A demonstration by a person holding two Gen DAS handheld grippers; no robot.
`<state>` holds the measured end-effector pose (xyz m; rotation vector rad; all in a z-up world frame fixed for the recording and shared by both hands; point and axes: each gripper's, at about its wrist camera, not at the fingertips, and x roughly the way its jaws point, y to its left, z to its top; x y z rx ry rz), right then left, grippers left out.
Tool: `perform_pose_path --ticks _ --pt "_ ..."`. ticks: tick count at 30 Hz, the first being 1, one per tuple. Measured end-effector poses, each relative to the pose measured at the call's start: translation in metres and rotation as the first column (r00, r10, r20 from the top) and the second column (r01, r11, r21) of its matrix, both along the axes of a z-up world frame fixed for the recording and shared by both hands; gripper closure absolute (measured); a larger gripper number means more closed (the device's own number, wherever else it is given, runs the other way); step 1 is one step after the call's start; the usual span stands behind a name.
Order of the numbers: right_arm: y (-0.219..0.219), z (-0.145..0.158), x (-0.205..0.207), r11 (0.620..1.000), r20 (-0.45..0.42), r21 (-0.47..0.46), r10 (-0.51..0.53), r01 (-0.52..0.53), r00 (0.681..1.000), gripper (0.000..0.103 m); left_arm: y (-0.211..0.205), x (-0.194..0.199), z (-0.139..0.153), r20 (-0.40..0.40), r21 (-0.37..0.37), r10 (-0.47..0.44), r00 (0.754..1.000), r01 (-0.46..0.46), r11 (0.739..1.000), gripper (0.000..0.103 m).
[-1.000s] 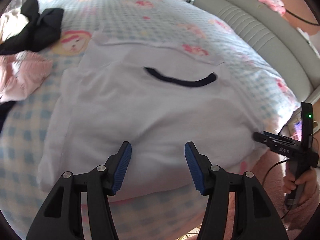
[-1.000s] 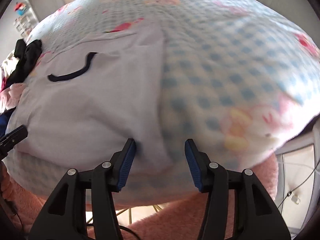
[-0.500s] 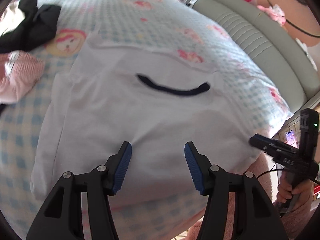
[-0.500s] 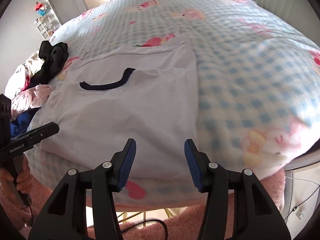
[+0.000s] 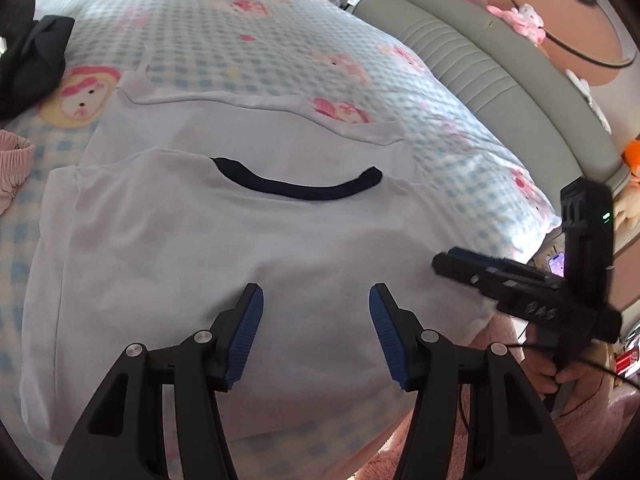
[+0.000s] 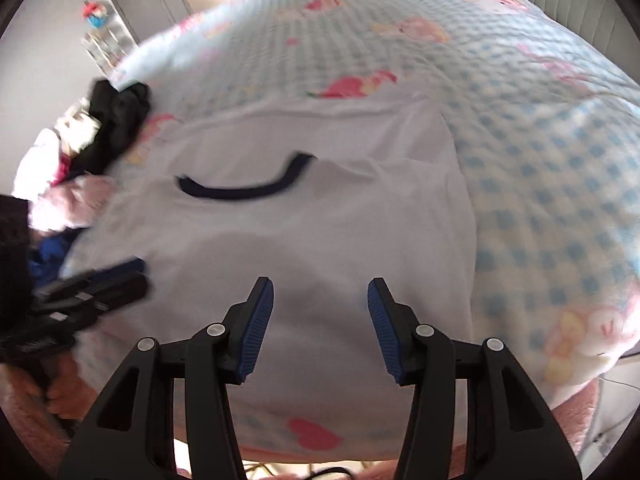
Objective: Fold clothes
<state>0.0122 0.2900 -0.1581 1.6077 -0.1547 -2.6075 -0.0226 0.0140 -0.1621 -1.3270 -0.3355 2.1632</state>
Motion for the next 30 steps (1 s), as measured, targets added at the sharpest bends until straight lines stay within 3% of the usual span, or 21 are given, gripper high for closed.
perform_pose_path --ticks 3,6,8,12,17,20,24,25,26,27,29,30 --pt "-0.006 -0.013 -0.007 0.998 0.034 0.067 -0.012 0.010 0.999 0.054 -0.016 -0.005 -0.006 0.022 0.020 0.024 0.999 -0.024 1.000 0.046" --pt "0.003 -0.003 -0.005 0.999 0.007 0.051 -0.011 0.011 1.000 0.048 -0.032 -0.003 -0.026 0.095 0.045 0.053 0.994 -0.057 0.997 0.047" --pt "0.009 0.004 -0.004 0.999 -0.010 0.040 -0.010 0.011 1.000 0.048 -0.042 0.006 -0.022 0.059 0.063 0.081 0.995 -0.084 0.994 0.047" --pt "0.020 0.017 -0.001 1.000 -0.046 0.019 -0.010 0.010 0.999 0.048 -0.061 0.008 -0.002 -0.046 0.005 0.157 0.987 -0.157 0.988 0.047" --pt "0.010 0.021 -0.039 1.000 -0.080 -0.011 -0.012 0.011 0.997 0.048 -0.099 -0.046 -0.006 -0.056 -0.077 0.297 0.953 -0.301 0.951 0.047" --pt "0.007 0.003 -0.059 0.999 -0.050 -0.006 -0.034 0.034 0.998 0.048 -0.095 -0.065 -0.018 -0.020 -0.098 0.300 0.954 -0.301 0.949 0.049" --pt "0.007 -0.027 -0.081 0.998 0.014 0.006 -0.064 0.064 0.998 0.050 -0.076 -0.067 -0.024 -0.055 -0.138 0.246 0.968 -0.251 0.958 0.051" --pt "0.007 -0.026 -0.081 0.998 0.010 0.008 -0.064 0.064 0.998 0.051 -0.074 -0.068 -0.027 -0.059 -0.156 0.243 0.968 -0.249 0.956 0.056" --pt "0.008 -0.025 -0.081 0.998 0.007 0.009 -0.064 0.064 0.998 0.059 -0.075 -0.070 -0.029 -0.053 -0.162 0.245 0.968 -0.250 0.955 0.071" --pt "0.008 -0.023 -0.081 0.998 0.003 0.011 -0.065 0.064 0.998 0.068 -0.076 -0.072 -0.028 -0.053 -0.160 0.243 0.969 -0.248 0.955 0.080" --pt "0.009 -0.020 -0.082 0.998 -0.005 0.014 -0.065 0.065 0.998 0.076 -0.078 -0.070 -0.019 -0.069 -0.119 0.221 0.973 -0.227 0.966 0.091" --pt "0.010 -0.019 -0.082 0.998 -0.008 0.015 -0.065 0.065 0.998 0.078 -0.080 -0.070 -0.012 -0.081 -0.089 0.218 0.973 -0.224 0.970 0.091"
